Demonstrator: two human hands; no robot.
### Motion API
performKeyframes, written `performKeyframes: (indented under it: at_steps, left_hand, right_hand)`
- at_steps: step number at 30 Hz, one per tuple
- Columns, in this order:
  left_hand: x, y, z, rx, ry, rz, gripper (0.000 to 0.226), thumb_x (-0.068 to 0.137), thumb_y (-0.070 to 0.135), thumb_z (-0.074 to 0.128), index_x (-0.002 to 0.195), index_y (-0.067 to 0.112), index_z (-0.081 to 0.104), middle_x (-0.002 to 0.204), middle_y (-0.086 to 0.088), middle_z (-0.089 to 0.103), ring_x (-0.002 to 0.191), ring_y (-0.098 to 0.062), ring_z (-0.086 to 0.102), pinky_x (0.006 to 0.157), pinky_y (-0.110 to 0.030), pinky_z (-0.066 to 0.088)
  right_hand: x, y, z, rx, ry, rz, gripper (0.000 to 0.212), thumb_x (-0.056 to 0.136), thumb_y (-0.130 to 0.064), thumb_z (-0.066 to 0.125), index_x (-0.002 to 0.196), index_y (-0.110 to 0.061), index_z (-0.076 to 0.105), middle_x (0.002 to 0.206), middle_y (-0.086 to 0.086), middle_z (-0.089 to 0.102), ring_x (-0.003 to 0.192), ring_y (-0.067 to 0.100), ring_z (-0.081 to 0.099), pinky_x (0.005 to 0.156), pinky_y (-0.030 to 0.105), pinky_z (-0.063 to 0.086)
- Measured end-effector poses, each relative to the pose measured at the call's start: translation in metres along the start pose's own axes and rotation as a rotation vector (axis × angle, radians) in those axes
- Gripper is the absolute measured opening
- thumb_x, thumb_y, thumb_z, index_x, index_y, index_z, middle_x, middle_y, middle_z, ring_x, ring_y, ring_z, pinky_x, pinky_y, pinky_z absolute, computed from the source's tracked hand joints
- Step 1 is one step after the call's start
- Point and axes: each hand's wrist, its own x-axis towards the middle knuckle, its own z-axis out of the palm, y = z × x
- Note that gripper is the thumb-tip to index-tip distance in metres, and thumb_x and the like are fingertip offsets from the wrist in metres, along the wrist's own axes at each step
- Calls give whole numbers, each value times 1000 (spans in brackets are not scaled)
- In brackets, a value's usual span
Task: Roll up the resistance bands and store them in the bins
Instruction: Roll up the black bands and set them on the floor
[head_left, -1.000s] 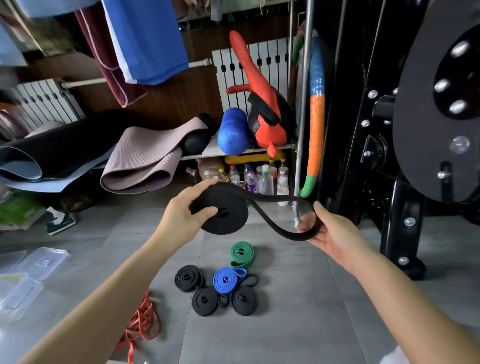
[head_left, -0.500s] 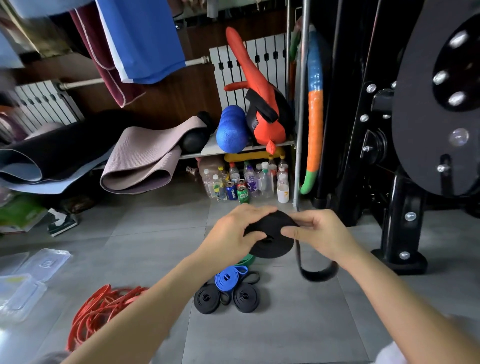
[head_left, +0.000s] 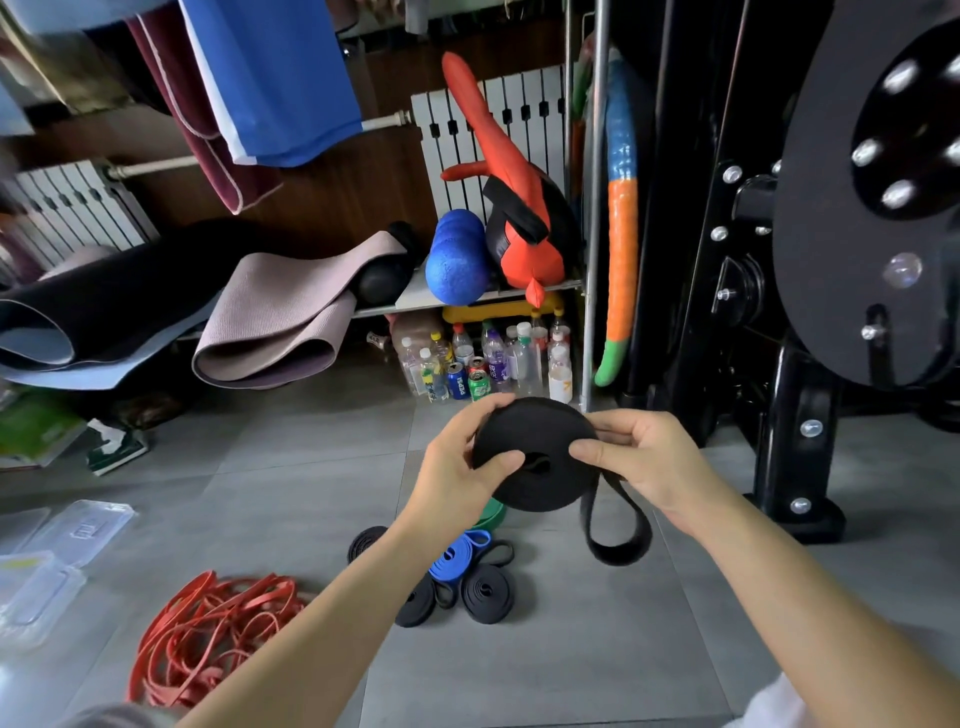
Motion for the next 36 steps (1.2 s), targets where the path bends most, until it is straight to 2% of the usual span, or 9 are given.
performKeyframes:
  at_steps: [4,6,9,15,20,28,32,34,36]
  left_hand:
    - [7,11,-10,446,-173,10,42,79,22,71,112,36,48,112,18,55,106,-8,55,88,-25,47]
    - [9,16,-14,704,-274,96,55,79,33,70,126,41,42,122,17,52,110,-6,51,88,-24,42]
    - [7,20,-12,807,-401,190,62,83,26,65,128,54,33,122,14,56,105,-5,50,84,-24,41]
    - [6,16,-20,417,-172,15,56,81,12,69,116,52,55,112,25,59,108,-1,55,93,-18,43]
    - [-1,20,-21,-28,36,-37,63,79,-6,67,98,54,63,101,30,66,99,3,63,78,-12,49]
    - [-13,25,-21,-235,203,-106,58,80,-5,66,93,51,68,99,19,71,86,0,66,78,-34,55]
    - [-27,31,-31,-339,247,-104,49,82,-6,63,102,38,65,98,16,71,88,-1,67,76,-37,56]
    - [-34,34,-38,-372,283,-105,48,83,-5,62,104,37,65,100,12,72,92,-6,67,76,-40,57]
    - [-39,36,-45,-389,324,-116,48,83,-5,62,104,38,66,103,6,71,98,-13,66,79,-45,56]
  right_hand:
    - [0,1,2,-141,-59,53,27,72,-5,77,97,-14,72,90,-2,75,86,12,70,81,24,56]
    - [-1,1,6,-209,-97,64,28,71,-6,78,98,-14,73,89,-4,74,85,11,70,82,26,55]
    - [-2,0,11,-186,-115,55,29,71,-4,78,90,-25,71,86,-4,74,84,12,71,82,31,56]
    - [-4,-5,6,-87,44,13,30,70,-6,78,88,-28,68,82,-7,74,80,9,70,76,22,54]
    - [-14,-8,7,111,105,18,31,73,4,72,94,-19,69,86,-7,74,81,4,70,69,13,53]
    - [-18,-20,34,225,237,52,21,77,-6,72,95,-12,63,83,10,73,77,23,70,69,36,57]
    - [-21,-29,54,196,284,-17,16,78,-5,71,87,-16,63,73,-1,72,73,9,69,70,23,53]
    - [-24,-31,65,102,317,-68,20,80,-9,70,89,-27,67,85,-7,71,81,1,66,73,13,50]
    - [-25,-31,73,-55,344,-95,25,84,-13,68,97,-34,67,99,-11,63,97,4,60,85,17,46]
